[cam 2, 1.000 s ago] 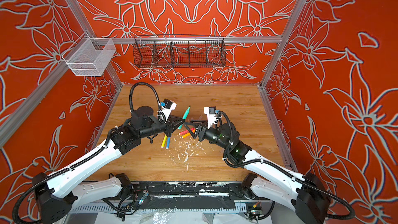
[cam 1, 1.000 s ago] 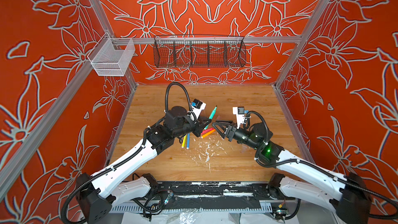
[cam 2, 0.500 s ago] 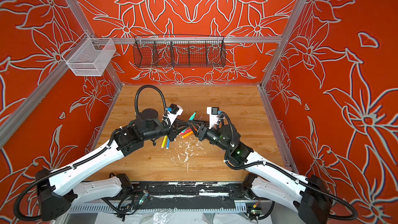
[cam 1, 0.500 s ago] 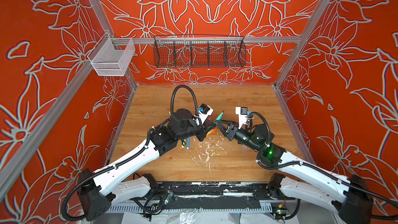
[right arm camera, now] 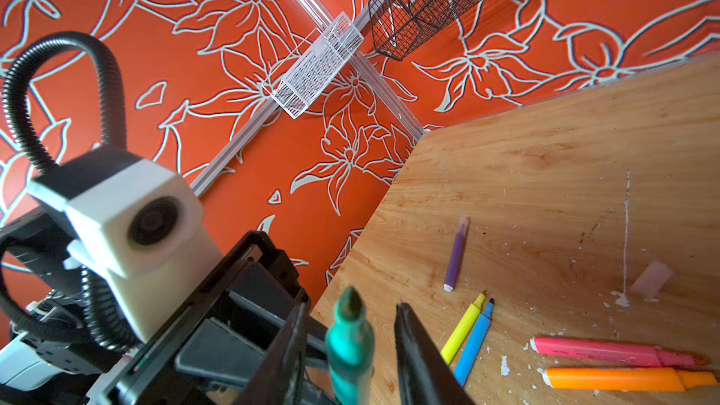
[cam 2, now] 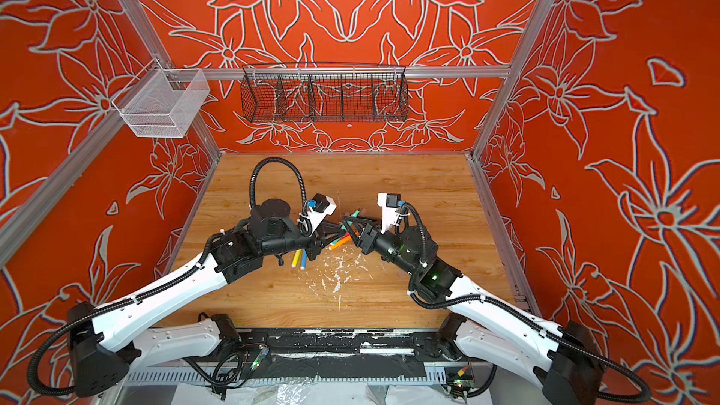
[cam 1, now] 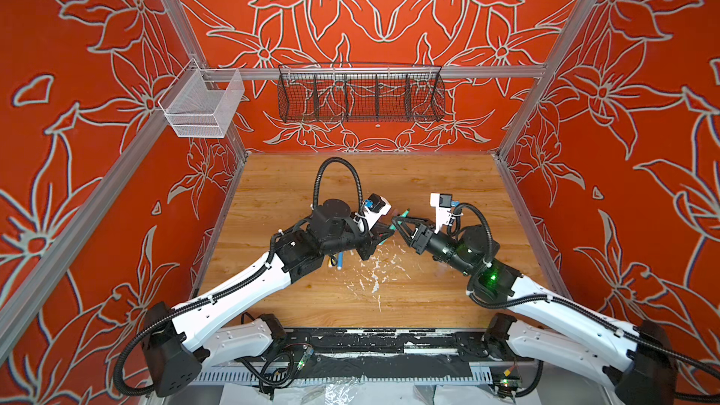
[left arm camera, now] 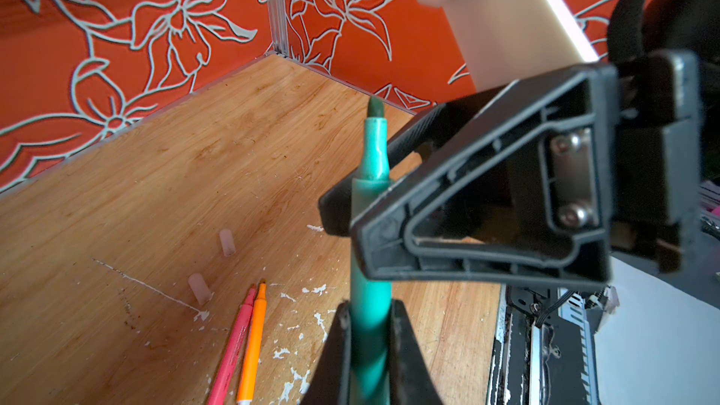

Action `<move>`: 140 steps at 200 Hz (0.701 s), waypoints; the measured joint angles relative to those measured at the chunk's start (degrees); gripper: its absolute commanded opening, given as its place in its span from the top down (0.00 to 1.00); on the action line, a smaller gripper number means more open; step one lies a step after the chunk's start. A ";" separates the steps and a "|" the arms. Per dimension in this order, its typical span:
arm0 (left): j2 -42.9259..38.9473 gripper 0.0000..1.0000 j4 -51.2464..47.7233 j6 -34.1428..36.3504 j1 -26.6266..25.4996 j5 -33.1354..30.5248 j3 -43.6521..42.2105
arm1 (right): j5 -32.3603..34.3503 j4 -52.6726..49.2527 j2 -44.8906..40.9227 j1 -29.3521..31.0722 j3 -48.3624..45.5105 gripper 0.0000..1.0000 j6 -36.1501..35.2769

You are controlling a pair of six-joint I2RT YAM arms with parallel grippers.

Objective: Insert the pens into the pen caps

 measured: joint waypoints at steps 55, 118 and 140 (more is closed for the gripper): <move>0.35 0.90 0.00 0.76 -0.37 0.50 -0.13 | 1.01 -0.24 -0.04 0.28 -0.44 0.92 0.44; 0.44 0.69 0.20 1.18 -0.61 0.87 -0.22 | 1.03 1.14 1.16 2.95 -0.44 0.98 0.63; 0.87 0.69 0.20 1.20 -0.61 1.03 -0.22 | 1.42 1.38 1.16 3.85 -0.44 0.98 0.61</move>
